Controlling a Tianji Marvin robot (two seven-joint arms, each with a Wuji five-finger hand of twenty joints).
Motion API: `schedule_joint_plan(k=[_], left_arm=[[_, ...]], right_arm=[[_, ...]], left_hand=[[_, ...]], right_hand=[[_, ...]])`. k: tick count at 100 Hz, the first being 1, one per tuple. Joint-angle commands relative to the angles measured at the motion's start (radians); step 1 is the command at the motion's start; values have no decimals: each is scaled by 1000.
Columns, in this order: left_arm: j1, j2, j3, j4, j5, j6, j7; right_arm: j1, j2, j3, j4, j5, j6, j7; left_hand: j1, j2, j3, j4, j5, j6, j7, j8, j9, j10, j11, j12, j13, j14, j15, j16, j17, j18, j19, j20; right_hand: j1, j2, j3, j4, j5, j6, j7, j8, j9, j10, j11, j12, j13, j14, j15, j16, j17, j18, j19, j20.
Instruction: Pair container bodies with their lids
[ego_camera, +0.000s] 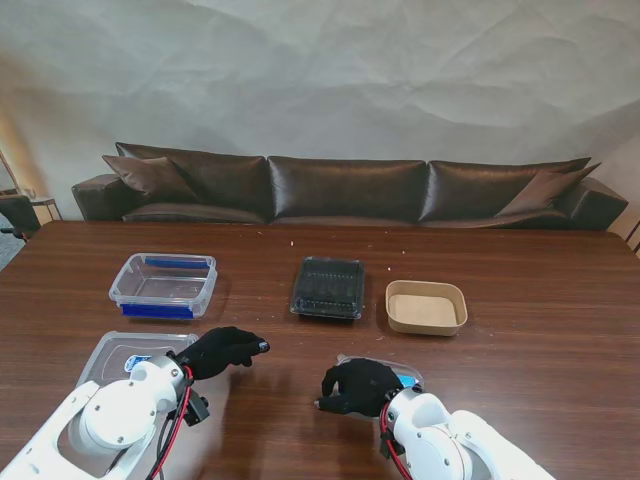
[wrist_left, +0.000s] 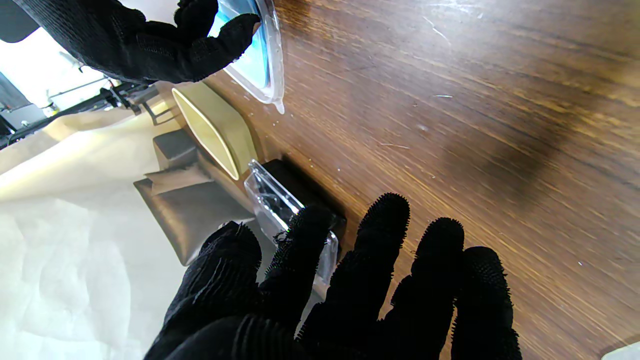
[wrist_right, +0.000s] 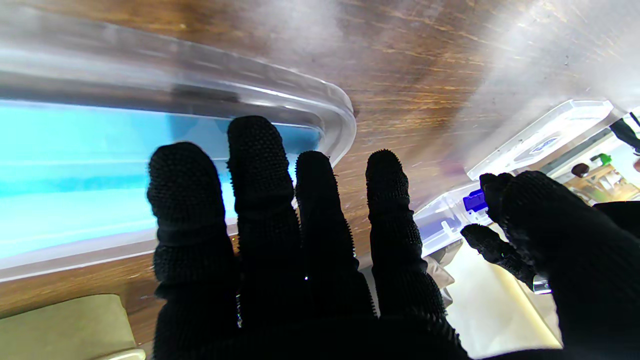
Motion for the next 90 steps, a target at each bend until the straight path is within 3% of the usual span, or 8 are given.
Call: schedule_joint_plan(k=[1, 54, 90], left_arm=[[5, 1, -3, -9, 1, 4, -21], [-15, 2, 7, 3, -1, -4, -28], [-36, 4, 19, 10, 2, -18, -34]], right_arm=[[-19, -4, -1, 11, -3, -9, 16], [-68, -18, 101, -93, -37, -72, -57], [-29, -13, 197, -102, -127, -60, -31]], left_hand=[[-18, 45, -15, -11, 20, -4, 2, 7, -10, 13, 1, -7, -29, 0, -11, -10, -19, -48, -31, -10], [-18, 45, -14, -10, 21, -4, 3, 7, -11, 13, 1, -7, -30, 1, -11, -10, -18, -48, -33, -10], [-19, 44, -14, -10, 21, -1, 2, 7, -11, 13, 0, -8, -29, -1, -11, -11, -18, -48, -33, -9]], right_hand=[[-11, 20, 26, -10, -34, -11, 6, -13, -24, -44, -52, -33, -24, 14, 4, 3, -390, -9, 25, 25], [-12, 6, 28, -13, -18, -37, 2, -11, -17, -61, -31, -6, -42, 36, -22, -7, -404, 26, 10, 37], [12, -71, 57, -21, -51, -33, 0, -1, -63, -65, 5, 30, -77, 0, -58, -15, -413, 10, -5, 41]])
